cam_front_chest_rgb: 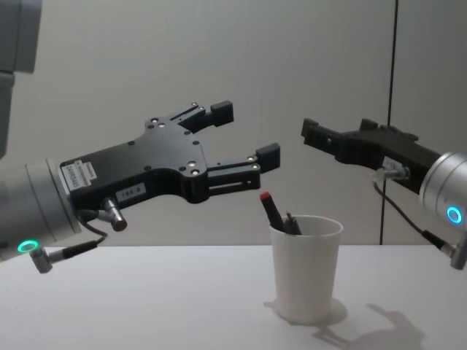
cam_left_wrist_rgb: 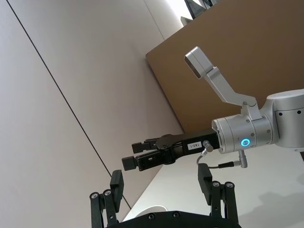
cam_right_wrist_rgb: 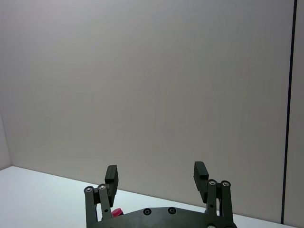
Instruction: Place the pen into the pen holder.
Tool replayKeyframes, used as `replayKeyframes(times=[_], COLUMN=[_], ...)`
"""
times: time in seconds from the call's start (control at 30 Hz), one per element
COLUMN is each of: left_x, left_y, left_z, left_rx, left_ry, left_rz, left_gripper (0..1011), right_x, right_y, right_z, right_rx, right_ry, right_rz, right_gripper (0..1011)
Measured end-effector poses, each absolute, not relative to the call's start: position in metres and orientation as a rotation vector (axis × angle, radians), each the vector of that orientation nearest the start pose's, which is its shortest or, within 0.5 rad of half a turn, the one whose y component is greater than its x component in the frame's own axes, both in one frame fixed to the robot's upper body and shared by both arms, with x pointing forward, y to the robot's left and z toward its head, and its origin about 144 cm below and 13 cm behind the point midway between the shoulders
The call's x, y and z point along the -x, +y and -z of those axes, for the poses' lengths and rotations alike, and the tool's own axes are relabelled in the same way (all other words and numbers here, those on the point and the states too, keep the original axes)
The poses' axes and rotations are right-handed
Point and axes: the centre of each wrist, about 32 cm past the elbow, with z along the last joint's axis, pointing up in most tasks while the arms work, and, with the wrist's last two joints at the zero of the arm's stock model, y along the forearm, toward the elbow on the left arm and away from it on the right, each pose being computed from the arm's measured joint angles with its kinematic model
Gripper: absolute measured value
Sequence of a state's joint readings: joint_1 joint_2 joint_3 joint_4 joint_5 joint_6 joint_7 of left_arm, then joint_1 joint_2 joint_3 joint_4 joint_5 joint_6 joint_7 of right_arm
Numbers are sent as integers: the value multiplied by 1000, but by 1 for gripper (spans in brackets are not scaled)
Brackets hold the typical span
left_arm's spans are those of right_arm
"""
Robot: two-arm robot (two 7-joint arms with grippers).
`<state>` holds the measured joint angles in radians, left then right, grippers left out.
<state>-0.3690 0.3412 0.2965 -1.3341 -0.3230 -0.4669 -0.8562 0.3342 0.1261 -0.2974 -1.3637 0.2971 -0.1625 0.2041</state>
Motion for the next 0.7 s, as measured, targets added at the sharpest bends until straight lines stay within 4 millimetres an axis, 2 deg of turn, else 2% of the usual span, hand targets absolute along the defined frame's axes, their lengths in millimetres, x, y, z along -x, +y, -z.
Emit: replayKeyframes(times=[0.5, 0.7], left_x=[-551, -549], left_y=[265, 262], left_z=[-1198, -1198], left_rx=[140, 138], left_ry=[-500, -486], left_rz=[-495, -519], left_gripper=[1000, 1000], right_x=[-541, -535], right_y=[-180, -186], right_z=[-1190, -1189], right_rx=[-247, -234], right_ry=[-111, -108], right_rz=[1103, 1116], right_gripper=[1002, 1001])
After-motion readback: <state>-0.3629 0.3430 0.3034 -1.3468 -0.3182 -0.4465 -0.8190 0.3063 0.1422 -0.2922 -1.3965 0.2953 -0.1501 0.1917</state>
